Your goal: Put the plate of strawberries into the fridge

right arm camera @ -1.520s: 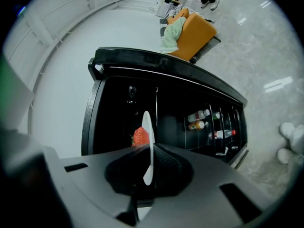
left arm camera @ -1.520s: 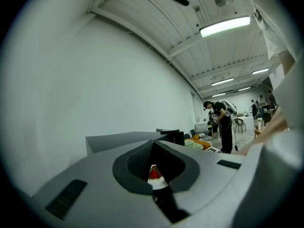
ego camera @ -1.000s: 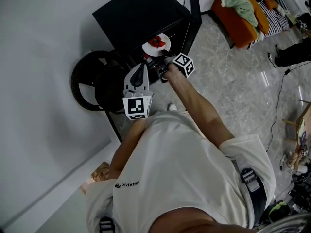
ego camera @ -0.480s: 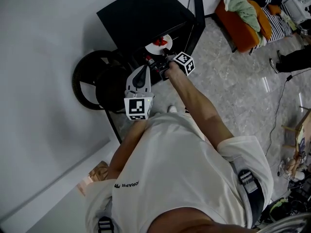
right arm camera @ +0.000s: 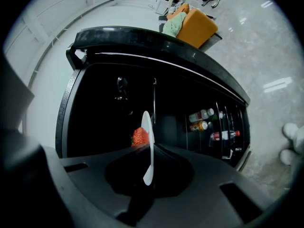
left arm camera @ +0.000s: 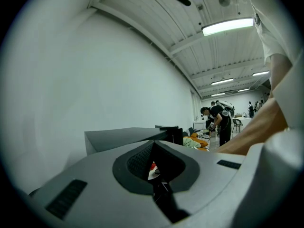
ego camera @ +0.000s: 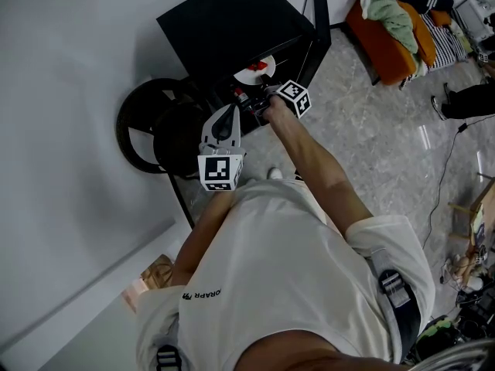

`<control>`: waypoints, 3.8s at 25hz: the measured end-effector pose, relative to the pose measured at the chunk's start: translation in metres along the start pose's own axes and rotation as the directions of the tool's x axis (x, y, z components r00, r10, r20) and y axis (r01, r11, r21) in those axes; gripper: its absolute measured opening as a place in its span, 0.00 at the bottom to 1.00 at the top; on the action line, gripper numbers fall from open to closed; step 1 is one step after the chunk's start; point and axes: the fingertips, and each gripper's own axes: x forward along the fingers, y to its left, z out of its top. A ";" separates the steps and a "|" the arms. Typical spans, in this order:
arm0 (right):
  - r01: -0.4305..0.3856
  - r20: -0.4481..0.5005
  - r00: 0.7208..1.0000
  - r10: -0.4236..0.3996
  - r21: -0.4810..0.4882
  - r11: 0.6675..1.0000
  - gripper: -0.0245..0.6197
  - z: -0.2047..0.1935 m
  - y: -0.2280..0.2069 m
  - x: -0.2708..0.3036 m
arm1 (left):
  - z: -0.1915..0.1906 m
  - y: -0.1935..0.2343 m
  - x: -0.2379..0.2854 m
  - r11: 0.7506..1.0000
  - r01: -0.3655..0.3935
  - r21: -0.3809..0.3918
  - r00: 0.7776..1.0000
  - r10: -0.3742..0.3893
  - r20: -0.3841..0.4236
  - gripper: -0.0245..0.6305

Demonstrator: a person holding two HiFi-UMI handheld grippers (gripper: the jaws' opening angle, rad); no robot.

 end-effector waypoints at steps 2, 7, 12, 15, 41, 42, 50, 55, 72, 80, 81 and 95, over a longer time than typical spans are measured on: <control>-0.001 0.000 1.000 0.001 0.008 1.000 0.07 0.001 0.001 0.002 | -0.002 0.001 0.001 1.000 -0.002 -0.010 1.000 0.002 -0.006 0.04; -0.013 0.000 1.000 0.013 0.012 1.000 0.07 0.001 0.003 0.008 | -0.005 0.006 -0.001 1.000 -0.013 -0.016 1.000 0.013 -0.017 0.04; -0.016 0.005 1.000 0.016 0.012 1.000 0.07 0.000 0.004 0.012 | -0.008 0.008 -0.001 1.000 -0.017 -0.018 1.000 0.016 -0.021 0.04; -0.017 0.004 1.000 0.017 0.006 1.000 0.07 0.001 0.004 0.013 | -0.009 0.009 -0.001 1.000 -0.020 -0.020 1.000 0.020 -0.021 0.04; -0.072 -0.007 0.997 0.072 0.037 0.997 0.22 0.003 -0.004 -0.006 | -0.016 0.006 -0.002 0.999 -0.027 -0.023 0.999 0.027 -0.032 0.04; -0.072 -0.004 0.997 0.073 0.038 0.997 0.22 0.004 -0.004 -0.008 | -0.015 0.006 -0.003 0.999 -0.027 -0.023 0.999 0.026 -0.032 0.04; -0.108 -0.002 0.994 0.109 0.030 0.994 0.08 0.001 0.006 -0.031 | -0.015 -0.001 -0.005 0.999 -0.009 -0.033 1.000 0.009 -0.023 0.04; -0.168 -0.029 0.986 0.167 -0.043 0.985 0.06 -0.007 0.028 -0.049 | -0.017 -0.007 -0.005 0.999 0.006 -0.048 1.000 -0.007 -0.022 0.04; -0.224 -0.080 0.974 0.211 -0.431 0.874 0.06 -0.031 0.092 -0.099 | -0.008 -0.016 0.000 0.996 0.033 -0.088 0.999 -0.033 -0.005 0.04; -0.223 -0.137 0.971 0.195 -0.813 0.538 0.06 -0.055 0.125 -0.117 | -0.007 -0.014 -0.001 0.994 0.027 -0.104 1.000 -0.027 -0.006 0.04; -0.227 -0.144 0.969 0.201 -0.837 0.497 0.06 -0.059 0.129 -0.119 | -0.007 -0.014 -0.001 0.994 0.026 -0.106 1.000 -0.027 -0.006 0.04; -0.211 -0.171 0.960 0.224 -0.963 0.170 0.06 -0.092 0.158 -0.145 | -0.006 -0.011 -0.001 0.992 0.019 -0.123 1.000 -0.019 0.002 0.04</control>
